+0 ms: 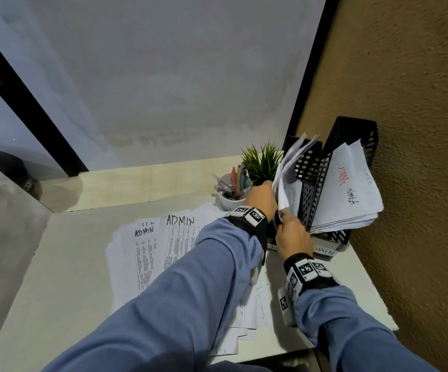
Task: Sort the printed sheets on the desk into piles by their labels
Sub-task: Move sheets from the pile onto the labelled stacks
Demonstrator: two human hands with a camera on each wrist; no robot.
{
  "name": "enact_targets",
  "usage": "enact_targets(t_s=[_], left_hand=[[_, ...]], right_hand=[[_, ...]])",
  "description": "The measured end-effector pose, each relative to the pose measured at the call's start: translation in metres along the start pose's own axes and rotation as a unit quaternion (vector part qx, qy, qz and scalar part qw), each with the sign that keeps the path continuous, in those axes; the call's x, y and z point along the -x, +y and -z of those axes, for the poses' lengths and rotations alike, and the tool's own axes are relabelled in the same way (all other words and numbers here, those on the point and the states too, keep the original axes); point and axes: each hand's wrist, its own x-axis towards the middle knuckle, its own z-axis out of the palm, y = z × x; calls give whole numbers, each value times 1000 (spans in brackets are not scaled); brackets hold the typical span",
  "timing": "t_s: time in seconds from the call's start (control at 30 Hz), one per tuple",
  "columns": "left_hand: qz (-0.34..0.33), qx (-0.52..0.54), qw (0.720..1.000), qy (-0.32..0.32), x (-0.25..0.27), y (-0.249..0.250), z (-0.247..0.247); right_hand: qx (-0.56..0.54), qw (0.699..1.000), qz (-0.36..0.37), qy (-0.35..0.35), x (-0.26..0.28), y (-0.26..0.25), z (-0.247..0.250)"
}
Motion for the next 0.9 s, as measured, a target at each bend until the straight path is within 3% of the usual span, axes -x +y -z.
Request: enact_targets(t_s=[0.13, 0.3, 0.43, 0.6, 0.73, 0.9], left_hand=[[5, 35, 997, -74, 10, -13, -4], [46, 196, 979, -28, 38, -41, 10], [180, 131, 973, 58, 65, -109, 21], [388, 1, 921, 13, 109, -185, 23], [436, 1, 900, 3, 135, -206, 14], [447, 108, 887, 37, 150, -219, 2]], right_hand=[[21, 997, -23, -76, -1, 13, -12], [-91, 996, -11, 2, 22, 16, -5], [-126, 989, 28, -66, 46, 19, -29], [-186, 968, -13, -166, 61, 3, -69], [-227, 952, -68, -195, 64, -16, -82], [-223, 945, -99, -215, 63, -31, -94]])
